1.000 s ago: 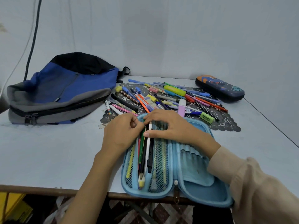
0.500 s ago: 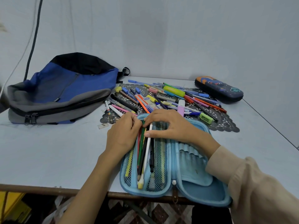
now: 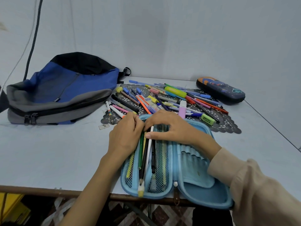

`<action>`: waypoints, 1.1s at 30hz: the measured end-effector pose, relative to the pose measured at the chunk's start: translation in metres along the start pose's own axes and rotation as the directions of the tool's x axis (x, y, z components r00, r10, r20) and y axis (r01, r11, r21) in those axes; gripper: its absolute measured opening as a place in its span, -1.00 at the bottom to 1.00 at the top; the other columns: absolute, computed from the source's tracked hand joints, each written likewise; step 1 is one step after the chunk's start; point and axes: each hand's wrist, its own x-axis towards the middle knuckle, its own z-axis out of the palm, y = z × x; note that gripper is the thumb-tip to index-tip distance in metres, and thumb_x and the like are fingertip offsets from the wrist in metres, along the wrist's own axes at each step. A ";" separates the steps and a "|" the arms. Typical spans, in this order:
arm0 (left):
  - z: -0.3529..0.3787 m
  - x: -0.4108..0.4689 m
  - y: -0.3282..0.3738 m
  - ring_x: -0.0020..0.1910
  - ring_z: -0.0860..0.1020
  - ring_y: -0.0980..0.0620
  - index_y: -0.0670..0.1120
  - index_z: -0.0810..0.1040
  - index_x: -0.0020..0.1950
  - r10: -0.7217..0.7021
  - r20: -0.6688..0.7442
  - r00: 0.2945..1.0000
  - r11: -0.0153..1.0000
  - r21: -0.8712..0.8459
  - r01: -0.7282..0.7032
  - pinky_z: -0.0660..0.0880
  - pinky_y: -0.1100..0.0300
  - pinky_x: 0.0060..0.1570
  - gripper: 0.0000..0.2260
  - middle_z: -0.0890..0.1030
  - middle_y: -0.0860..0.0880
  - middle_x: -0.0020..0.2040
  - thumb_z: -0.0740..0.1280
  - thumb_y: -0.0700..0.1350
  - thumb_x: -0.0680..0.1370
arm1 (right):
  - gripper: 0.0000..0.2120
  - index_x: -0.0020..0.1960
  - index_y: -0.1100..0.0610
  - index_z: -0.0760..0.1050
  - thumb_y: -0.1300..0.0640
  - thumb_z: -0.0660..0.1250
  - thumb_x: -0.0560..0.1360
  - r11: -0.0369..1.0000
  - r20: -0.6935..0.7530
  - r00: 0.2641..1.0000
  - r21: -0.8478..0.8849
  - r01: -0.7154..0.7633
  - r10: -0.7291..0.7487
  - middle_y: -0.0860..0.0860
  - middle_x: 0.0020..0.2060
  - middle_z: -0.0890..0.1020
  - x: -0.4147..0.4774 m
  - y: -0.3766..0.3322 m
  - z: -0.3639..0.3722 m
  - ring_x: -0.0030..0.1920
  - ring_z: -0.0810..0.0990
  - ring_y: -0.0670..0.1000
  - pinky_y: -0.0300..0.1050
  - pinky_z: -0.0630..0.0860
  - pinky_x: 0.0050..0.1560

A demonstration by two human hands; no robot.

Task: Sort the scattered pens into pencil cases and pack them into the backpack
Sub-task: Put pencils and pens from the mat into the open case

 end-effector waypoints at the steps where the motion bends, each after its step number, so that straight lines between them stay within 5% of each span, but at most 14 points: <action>1: 0.000 0.000 -0.001 -0.22 0.47 -0.05 -0.03 0.38 -0.12 0.015 0.006 1.000 1.000 -0.022 -0.014 0.24 0.08 -0.35 -0.84 0.50 0.04 -0.22 0.15 -0.01 0.62 | -0.66 0.04 0.00 0.65 -0.22 0.34 0.46 1.000 -0.001 1.000 0.001 -0.002 0.002 -0.19 0.01 0.65 0.000 0.001 0.000 0.09 0.55 -0.08 0.06 0.45 0.16; 7: -0.014 0.002 -0.013 -0.12 0.56 -0.04 -0.02 0.55 -0.10 0.048 0.215 0.975 0.923 -0.382 0.039 0.49 0.00 -0.04 -0.78 0.62 -0.02 -0.14 0.28 0.10 0.41 | -0.66 0.11 -0.06 0.62 -0.24 0.35 0.46 0.999 -0.002 0.999 0.018 -0.039 0.039 -0.23 0.05 0.63 -0.002 0.002 0.000 0.14 0.53 -0.17 0.07 0.43 0.26; 11: -0.021 0.004 -0.016 -0.18 0.52 0.08 -0.06 0.57 0.00 0.059 0.364 0.930 0.847 -0.511 0.146 0.46 0.27 -0.07 -0.64 0.56 -0.04 -0.13 0.36 0.05 0.27 | -0.69 0.11 -0.05 0.58 -0.17 0.41 0.45 0.994 -0.020 0.997 0.078 -0.078 0.080 -0.19 0.04 0.62 -0.002 0.004 -0.001 0.11 0.56 -0.08 0.12 0.48 0.15; 14: -0.020 0.005 -0.015 -0.32 0.43 0.25 -0.05 0.56 0.01 0.055 0.345 0.937 0.869 -0.478 0.125 0.38 0.44 -0.28 -0.64 0.49 0.04 -0.15 0.40 -0.03 0.24 | -0.72 0.07 0.04 0.61 -0.06 0.48 0.43 0.990 -0.055 0.996 0.128 -0.060 0.067 -0.14 0.01 0.64 -0.002 0.004 -0.002 0.09 0.58 -0.08 0.10 0.50 0.14; 20: -0.015 0.006 -0.021 -0.32 0.42 0.19 0.04 0.54 -0.03 0.051 0.257 0.965 0.892 -0.446 0.072 0.42 0.22 -0.18 -0.53 0.50 0.10 -0.19 0.38 0.16 0.11 | -0.68 0.10 0.05 0.62 -0.08 0.48 0.42 0.999 -0.100 0.994 -0.016 0.031 -0.032 -0.08 0.14 0.59 -0.003 -0.002 -0.005 0.23 0.49 -0.13 -0.02 0.44 0.24; 23: -0.013 0.006 -0.022 -0.35 0.42 0.19 0.07 0.52 -0.06 0.076 0.199 0.977 0.917 -0.399 0.010 0.44 0.17 -0.20 -0.59 0.53 0.09 -0.21 0.39 0.18 0.16 | -0.73 0.05 0.09 0.64 -0.04 0.48 0.44 0.984 -0.138 0.977 -0.089 0.153 -0.164 -0.06 0.03 0.64 -0.003 -0.016 -0.010 0.12 0.55 -0.07 0.03 0.47 0.15; 27: -0.016 0.006 -0.021 -0.33 0.48 0.15 0.08 0.51 -0.13 0.126 0.130 0.983 0.945 -0.319 -0.079 0.51 0.03 -0.18 -0.64 0.59 0.11 -0.24 0.30 0.19 0.15 | -0.84 -0.10 0.12 0.69 0.03 0.51 0.42 0.951 -0.020 0.951 -0.019 0.308 -0.308 -0.04 -0.16 0.67 -0.010 -0.048 -0.009 -0.09 0.58 -0.04 -0.02 0.45 0.05; 33: -0.024 0.001 -0.020 -0.24 0.57 0.10 0.08 0.56 -0.23 0.127 0.039 0.991 0.955 -0.275 -0.111 0.56 -0.02 -0.12 -0.74 0.62 0.18 -0.25 0.26 0.16 0.20 | -0.83 -0.11 0.09 0.71 -0.01 0.46 0.46 0.945 0.125 0.941 -0.053 0.323 -0.315 -0.04 -0.16 0.66 -0.016 -0.050 0.001 -0.08 0.59 -0.06 -0.05 0.45 0.01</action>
